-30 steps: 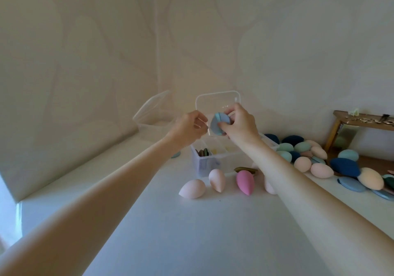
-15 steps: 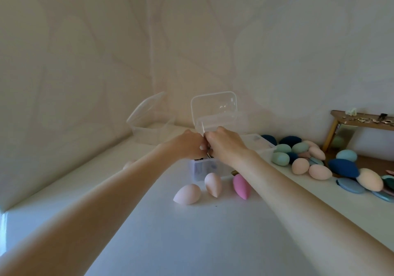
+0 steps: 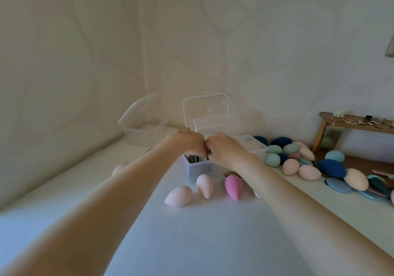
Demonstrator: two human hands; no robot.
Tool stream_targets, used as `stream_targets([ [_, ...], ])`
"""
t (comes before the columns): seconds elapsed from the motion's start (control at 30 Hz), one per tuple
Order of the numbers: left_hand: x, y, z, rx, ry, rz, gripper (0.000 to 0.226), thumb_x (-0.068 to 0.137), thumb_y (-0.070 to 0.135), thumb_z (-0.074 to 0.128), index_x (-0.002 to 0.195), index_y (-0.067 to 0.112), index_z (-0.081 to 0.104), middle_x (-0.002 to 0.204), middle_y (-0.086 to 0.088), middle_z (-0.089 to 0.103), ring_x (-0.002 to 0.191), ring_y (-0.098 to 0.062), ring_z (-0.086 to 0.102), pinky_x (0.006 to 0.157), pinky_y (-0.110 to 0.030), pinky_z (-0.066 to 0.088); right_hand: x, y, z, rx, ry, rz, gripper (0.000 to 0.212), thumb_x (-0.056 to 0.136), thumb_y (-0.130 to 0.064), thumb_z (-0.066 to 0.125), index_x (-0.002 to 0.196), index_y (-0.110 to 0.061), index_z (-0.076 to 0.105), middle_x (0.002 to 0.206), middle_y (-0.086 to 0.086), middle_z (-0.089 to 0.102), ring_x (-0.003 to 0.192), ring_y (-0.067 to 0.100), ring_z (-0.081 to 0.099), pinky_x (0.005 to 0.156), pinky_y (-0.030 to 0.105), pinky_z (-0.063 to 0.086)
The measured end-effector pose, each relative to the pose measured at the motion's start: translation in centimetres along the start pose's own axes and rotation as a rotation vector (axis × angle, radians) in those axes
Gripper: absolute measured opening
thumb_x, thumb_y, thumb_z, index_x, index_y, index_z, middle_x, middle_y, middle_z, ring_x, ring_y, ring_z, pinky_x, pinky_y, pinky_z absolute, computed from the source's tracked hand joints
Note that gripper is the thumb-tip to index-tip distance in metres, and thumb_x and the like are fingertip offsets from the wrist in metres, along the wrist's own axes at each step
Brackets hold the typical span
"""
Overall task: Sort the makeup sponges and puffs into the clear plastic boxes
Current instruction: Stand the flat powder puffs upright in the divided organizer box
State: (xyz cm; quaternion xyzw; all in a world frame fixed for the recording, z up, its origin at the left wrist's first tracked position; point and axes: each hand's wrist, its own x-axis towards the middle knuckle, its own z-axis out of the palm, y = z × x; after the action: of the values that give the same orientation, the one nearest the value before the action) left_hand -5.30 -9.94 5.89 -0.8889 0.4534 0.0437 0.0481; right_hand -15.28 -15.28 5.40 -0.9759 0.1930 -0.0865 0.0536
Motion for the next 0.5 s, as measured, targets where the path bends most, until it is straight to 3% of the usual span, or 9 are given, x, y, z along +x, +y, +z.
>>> stream_targets([
  [0.1, -0.3, 0.0, 0.3, -0.110, 0.050, 0.029, 0.017, 0.086, 0.030, 0.049, 0.085, 0.014, 0.053, 0.086, -0.003, 0.053, 0.116, -0.029, 0.046, 0.083, -0.031, 0.034, 0.0, 0.1, 0.0, 0.017, -0.019, -0.001, 0.028, 0.094, -0.009, 0.039, 0.111, -0.001, 0.059, 0.111, 0.020, 0.060, 0.107, 0.033, 0.052, 0.071, 0.031, 0.036],
  [0.2, -0.4, -0.3, 0.9, -0.165, 0.091, 0.049, 0.019, 0.087, 0.030, 0.048, 0.078, 0.015, 0.055, 0.087, -0.003, 0.055, 0.119, -0.030, 0.044, 0.088, -0.032, 0.033, 0.1, 0.1, 0.0, 0.020, -0.030, 0.000, 0.032, 0.096, -0.014, 0.038, 0.120, -0.006, 0.058, 0.117, 0.019, 0.057, 0.115, 0.033, 0.049, 0.079, 0.034, 0.040],
  [0.33, -0.1, -0.3, 1.5, -0.043, 0.029, 0.013, 0.042, 0.094, 0.039, 0.033, 0.112, 0.011, 0.060, 0.125, -0.010, 0.056, 0.134, -0.028, 0.028, 0.115, -0.043, 0.014, -0.3, -0.2, -0.2, -0.008, 0.011, -0.023, 0.031, 0.091, -0.005, 0.043, 0.118, -0.009, 0.058, 0.112, 0.017, 0.053, 0.107, 0.031, 0.049, 0.076, 0.032, 0.037],
  [0.43, 0.3, -0.5, 1.5, -0.039, -0.035, 0.035, 0.048, 0.095, 0.043, 0.029, 0.125, 0.015, 0.054, 0.135, -0.008, 0.050, 0.140, -0.026, 0.021, 0.117, -0.050, 0.000, -0.7, -0.3, -0.2, -0.028, 0.045, -0.036, 0.030, 0.092, -0.002, 0.039, 0.114, -0.006, 0.059, 0.091, 0.010, 0.041, 0.087, 0.026, 0.041, 0.072, 0.030, 0.034],
  [0.5, 0.5, -0.8, 1.6, -0.052, -0.085, 0.051, 0.050, 0.095, 0.045, 0.027, 0.128, 0.016, 0.052, 0.137, -0.008, 0.048, 0.140, -0.026, 0.021, 0.117, -0.050, 0.003, -0.7, -0.3, 0.0, -0.027, 0.048, -0.033, 0.031, 0.091, 0.000, 0.039, 0.113, -0.005, 0.060, 0.083, 0.007, 0.038, 0.096, 0.029, 0.046, 0.071, 0.030, 0.034],
])
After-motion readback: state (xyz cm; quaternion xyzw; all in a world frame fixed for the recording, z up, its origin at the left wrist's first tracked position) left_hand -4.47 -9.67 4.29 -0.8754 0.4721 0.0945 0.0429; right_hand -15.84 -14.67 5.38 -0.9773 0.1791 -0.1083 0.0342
